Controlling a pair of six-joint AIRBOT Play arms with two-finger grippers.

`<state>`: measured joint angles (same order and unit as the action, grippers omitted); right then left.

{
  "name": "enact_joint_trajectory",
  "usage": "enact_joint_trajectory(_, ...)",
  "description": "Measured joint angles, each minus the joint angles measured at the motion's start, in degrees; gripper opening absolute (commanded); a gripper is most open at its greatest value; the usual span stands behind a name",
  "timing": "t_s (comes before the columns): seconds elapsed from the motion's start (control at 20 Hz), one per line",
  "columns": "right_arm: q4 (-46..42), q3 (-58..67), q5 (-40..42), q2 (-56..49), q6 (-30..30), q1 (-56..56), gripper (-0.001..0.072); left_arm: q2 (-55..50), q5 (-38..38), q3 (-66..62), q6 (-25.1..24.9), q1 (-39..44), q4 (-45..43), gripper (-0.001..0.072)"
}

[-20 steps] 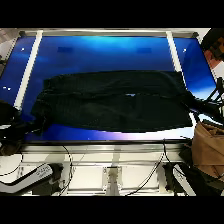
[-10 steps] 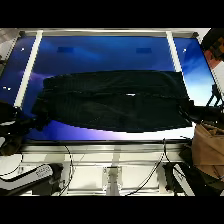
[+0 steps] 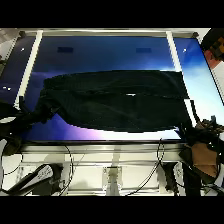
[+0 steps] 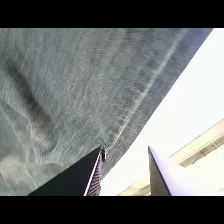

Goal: Fold the clothes and pants, and hang the long-sleeved shirts on hangers.

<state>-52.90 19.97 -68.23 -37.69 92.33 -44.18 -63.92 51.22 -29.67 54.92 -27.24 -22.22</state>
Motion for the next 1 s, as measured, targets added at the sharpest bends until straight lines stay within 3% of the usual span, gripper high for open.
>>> enact_joint_trajectory(0.2, 1.9, -5.6, 3.9, 0.3, -1.3, -5.3, 0.0294, 1.6, 2.3, 0.0, -0.2, 1.2, 0.2, 0.0025)
enact_joint_trajectory(0.25, 1.8, -6.3, 5.6, 0.3, -1.2, -6.0, 0.0223, 1.7, 2.9, 0.0, -0.3, 1.4, 0.3, 0.0025)
enact_joint_trajectory(0.3, 1.8, -6.8, 7.5, 0.3, -0.4, -6.6, 0.0198, 1.8, 3.2, 0.0, -0.3, 1.5, 0.3, 0.0025)
enact_joint_trajectory(0.55, 0.4, -7.8, 13.6, -1.5, 1.0, -7.7, 0.0213, 2.1, 4.7, 0.0, -0.3, 1.6, 0.4, 0.0025)
enact_joint_trajectory(0.6, 0.3, -7.8, 14.4, -1.9, 1.2, -7.7, 0.032, 2.1, 4.8, 0.0, -0.3, 1.6, 0.4, 0.0025)
enact_joint_trajectory(0.65, 0.2, -7.9, 14.8, -2.2, 1.3, -7.8, 0.0501, 2.1, 4.9, 0.0, -0.3, 1.6, 0.4, 0.0025)
enact_joint_trajectory(0.85, 2.4, -7.9, 16.3, -6.1, 1.3, -8.0, 0.0492, 2.1, 5.6, 0.0, -0.3, 1.6, 0.4, 0.0025)
enact_joint_trajectory(1.0, 8.6, -7.3, 16.5, -12.3, -2.8, -8.0, 0.0484, 2.1, 6.1, 0.0, -0.3, 1.6, 0.5, 0.0025)
